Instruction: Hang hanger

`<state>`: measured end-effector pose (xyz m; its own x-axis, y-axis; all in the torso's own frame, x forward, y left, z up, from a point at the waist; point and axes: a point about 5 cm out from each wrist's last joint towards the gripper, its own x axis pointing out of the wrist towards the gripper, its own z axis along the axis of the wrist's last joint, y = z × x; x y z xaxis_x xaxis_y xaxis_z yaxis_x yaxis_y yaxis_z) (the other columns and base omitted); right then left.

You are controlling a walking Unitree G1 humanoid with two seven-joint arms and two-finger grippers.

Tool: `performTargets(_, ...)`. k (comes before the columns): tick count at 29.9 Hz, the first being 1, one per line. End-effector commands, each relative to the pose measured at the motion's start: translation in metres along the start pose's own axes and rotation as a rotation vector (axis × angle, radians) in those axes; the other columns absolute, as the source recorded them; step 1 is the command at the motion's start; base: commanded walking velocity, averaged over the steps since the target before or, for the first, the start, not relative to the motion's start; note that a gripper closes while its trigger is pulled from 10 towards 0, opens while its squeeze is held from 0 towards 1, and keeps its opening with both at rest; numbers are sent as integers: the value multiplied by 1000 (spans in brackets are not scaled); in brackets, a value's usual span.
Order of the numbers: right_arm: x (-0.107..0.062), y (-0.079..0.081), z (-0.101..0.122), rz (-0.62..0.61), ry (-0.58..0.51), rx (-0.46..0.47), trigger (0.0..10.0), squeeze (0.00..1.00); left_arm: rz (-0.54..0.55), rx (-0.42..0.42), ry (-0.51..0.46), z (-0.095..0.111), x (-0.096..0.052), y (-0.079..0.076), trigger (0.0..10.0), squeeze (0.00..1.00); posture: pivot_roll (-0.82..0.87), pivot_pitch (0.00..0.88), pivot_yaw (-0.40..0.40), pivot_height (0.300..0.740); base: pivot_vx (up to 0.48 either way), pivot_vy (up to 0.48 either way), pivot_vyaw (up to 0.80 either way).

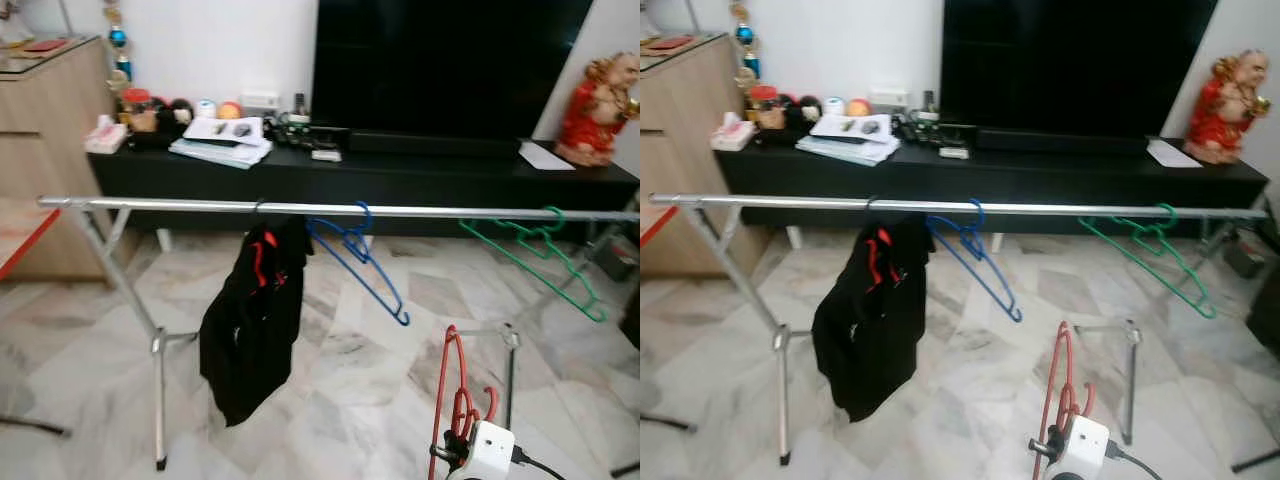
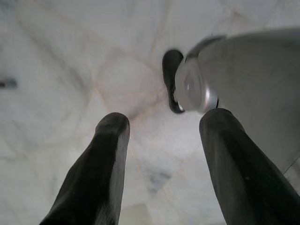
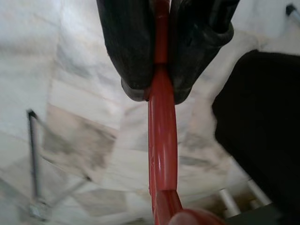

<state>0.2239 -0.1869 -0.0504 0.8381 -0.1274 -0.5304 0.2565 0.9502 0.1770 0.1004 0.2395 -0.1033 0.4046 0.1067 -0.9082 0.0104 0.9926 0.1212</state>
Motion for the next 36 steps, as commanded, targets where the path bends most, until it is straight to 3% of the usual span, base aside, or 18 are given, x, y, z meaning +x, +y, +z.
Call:
performTargets(1, 3, -2, 7, 1, -13, 0, 10000, 0, -24, 17, 10, -1, 1, -11, 10000, 0, 57, 0, -85, 740, 0, -405, 0)
performTargets(12, 5, -2, 11, 17, -16, -15, 10000, 0, -21, 11, 10, -2, 1, -13, 10000, 0, 58, 0, -95, 740, 0, -254, 0)
performTargets(24, 6, -5, 16, 16, -28, -13, 10000, 0, -17, -14, 17, -15, -5, 8, 10000, 0, 54, 0, -102, 740, 0, 0, 0)
performTargets(36, 8, -2, 18, 21, -33, -8, 10000, 0, -37, -36, 23, -14, -2, -11, 10000, 0, 55, 0, -103, 740, 142, 0, 0)
